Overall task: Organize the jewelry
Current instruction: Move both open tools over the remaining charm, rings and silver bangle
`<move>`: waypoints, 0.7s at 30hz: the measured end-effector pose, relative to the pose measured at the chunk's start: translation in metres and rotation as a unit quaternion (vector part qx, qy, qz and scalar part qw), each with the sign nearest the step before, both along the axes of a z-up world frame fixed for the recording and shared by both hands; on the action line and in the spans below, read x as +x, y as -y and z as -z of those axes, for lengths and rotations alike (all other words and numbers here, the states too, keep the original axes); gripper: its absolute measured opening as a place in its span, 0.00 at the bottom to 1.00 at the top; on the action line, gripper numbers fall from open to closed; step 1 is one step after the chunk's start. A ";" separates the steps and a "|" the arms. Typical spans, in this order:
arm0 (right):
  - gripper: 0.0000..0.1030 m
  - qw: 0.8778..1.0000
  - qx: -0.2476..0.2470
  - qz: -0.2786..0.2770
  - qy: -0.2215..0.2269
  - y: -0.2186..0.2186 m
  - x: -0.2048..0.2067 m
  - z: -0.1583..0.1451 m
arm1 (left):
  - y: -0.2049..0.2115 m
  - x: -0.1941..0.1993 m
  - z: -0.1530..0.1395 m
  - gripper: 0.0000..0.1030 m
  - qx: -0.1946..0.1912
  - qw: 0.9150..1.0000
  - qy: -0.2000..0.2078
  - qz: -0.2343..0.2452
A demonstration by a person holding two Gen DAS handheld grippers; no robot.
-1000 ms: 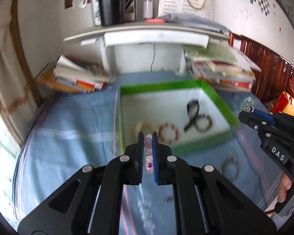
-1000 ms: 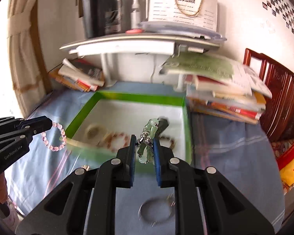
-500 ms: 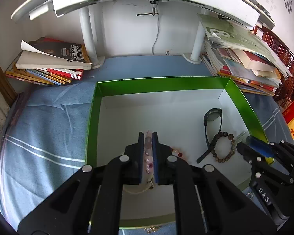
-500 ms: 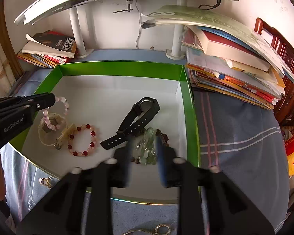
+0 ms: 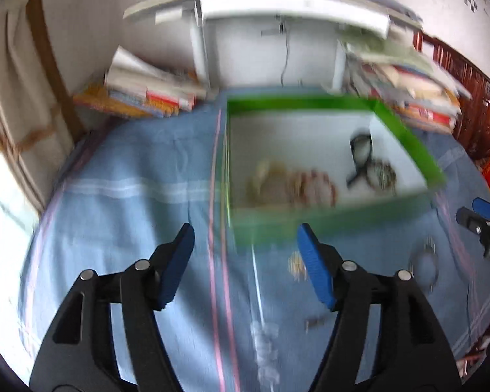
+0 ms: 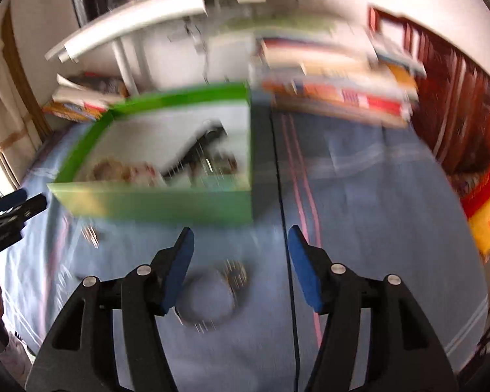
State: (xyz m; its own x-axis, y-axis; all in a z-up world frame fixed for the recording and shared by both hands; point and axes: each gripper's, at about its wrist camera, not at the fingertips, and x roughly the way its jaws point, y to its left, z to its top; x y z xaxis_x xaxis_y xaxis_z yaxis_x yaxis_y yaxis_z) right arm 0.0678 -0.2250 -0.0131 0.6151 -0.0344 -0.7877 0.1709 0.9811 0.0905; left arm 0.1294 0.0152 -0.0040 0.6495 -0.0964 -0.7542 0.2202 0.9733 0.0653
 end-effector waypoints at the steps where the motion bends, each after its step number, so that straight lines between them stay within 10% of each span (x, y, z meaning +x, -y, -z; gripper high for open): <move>1: 0.57 1.000 0.003 0.004 -0.009 0.001 -0.005 0.007 | -0.001 -0.008 0.010 0.64 -0.001 1.000 -0.015 0.003; 21: 0.57 0.998 -0.011 0.008 -0.056 -0.016 -0.013 0.051 | -0.011 -0.022 0.056 0.69 -0.006 0.997 -0.068 -0.018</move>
State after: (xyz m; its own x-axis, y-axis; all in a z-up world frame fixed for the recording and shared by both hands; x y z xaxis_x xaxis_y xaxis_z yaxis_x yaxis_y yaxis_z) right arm 0.0550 -0.2094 -0.0639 0.5231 -0.0615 -0.8501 0.1948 0.9796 0.0490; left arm 0.1071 0.0262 -0.0597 0.5444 -0.0842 -0.8346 0.1907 0.9813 0.0253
